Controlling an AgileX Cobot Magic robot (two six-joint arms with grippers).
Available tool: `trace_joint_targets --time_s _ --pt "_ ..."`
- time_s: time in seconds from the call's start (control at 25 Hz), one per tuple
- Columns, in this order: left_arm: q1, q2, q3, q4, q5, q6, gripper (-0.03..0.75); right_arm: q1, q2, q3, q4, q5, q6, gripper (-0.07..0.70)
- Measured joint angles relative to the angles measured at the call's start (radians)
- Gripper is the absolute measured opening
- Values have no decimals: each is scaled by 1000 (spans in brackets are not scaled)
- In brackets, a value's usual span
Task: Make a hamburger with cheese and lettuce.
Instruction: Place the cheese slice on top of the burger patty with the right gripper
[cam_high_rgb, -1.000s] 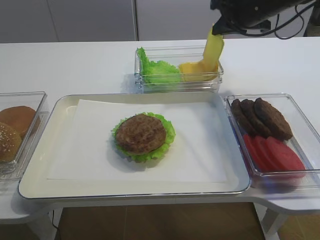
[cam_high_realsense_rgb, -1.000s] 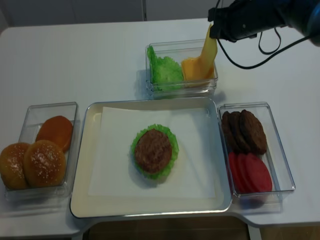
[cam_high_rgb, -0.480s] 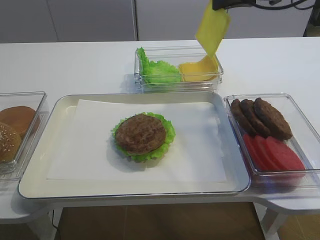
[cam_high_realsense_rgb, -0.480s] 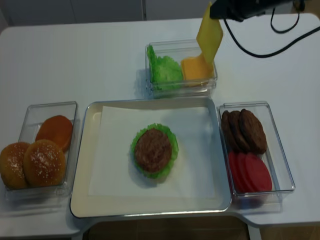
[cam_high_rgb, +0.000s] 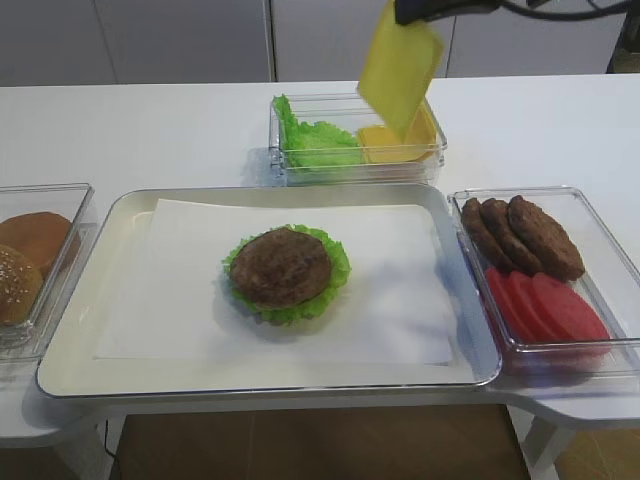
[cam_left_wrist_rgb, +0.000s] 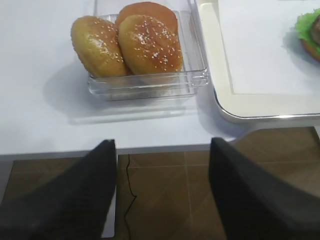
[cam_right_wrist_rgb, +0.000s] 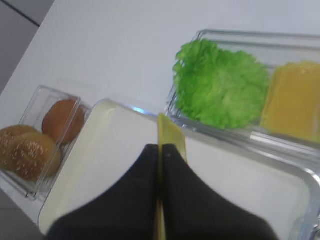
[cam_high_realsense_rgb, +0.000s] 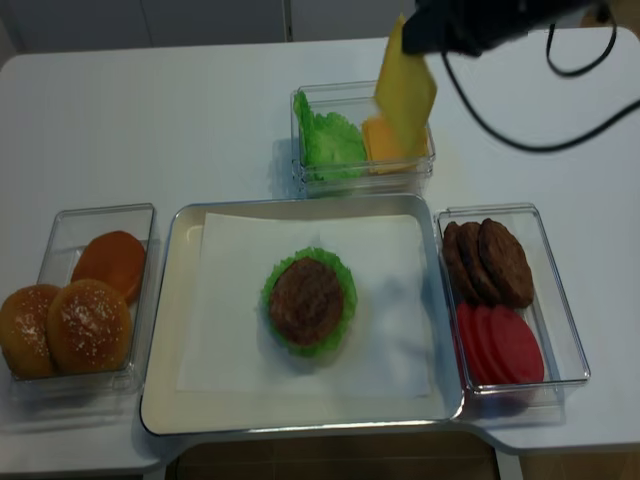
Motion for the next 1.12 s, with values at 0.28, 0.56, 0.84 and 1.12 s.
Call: trace_joint_targets --time_s 0.28,0.56,0.84,1.12 --pt "0 0 0 0 0 0 432 148 -64 169 0 -11 0 3" --pt "0 0 0 0 0 0 430 333 -65 281 0 -93 0 3" --pt "0 0 0 0 0 0 430 430 -65 297 10 -194 0 3" --pt "0 0 0 0 0 0 430 433 -30 297 27 -207 -12 3"
